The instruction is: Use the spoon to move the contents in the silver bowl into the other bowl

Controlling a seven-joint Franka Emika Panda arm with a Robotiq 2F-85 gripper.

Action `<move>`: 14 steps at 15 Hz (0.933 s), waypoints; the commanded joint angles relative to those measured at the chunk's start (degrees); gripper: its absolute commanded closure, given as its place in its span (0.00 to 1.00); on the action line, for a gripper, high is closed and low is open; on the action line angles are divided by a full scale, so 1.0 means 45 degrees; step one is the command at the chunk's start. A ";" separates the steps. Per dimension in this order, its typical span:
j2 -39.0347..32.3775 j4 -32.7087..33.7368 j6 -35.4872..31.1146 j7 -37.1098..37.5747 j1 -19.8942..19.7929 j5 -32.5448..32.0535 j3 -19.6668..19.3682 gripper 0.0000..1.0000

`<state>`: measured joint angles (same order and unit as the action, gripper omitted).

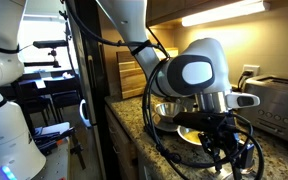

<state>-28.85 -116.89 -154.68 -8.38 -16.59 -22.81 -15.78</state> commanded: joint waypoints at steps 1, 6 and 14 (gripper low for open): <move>0.0525 -0.0490 -0.0206 -0.0254 0.0001 0.0227 -0.0191 0.16; 0.1350 -0.1229 -0.0426 -0.0597 -0.0191 0.0420 -0.0100 0.00; 0.3520 -0.3432 -0.0661 -0.1254 -0.0203 0.0490 -0.0192 0.00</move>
<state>-19.90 -124.86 -155.30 -11.34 -16.72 -21.36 -16.53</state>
